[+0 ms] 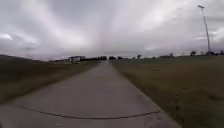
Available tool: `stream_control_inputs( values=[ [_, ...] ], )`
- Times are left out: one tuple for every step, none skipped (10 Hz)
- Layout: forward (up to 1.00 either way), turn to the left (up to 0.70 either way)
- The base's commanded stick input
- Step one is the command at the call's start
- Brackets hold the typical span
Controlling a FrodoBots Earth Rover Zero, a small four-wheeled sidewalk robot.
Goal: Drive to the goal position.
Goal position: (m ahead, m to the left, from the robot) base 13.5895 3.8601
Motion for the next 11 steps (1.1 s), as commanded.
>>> stream_control_inputs(
  values=[
    [0.70, 0.00],
    [0.70, 0.00],
    [0.70, 0.00],
    [0.70, 0.00],
    [0.70, -0.12],
    [0.70, -0.25],
    [0.70, -0.17],
    [0.70, -0.04],
    [0.70, 0.00],
    [0.70, 0.00],
    [0.70, 0.00]
  ],
)
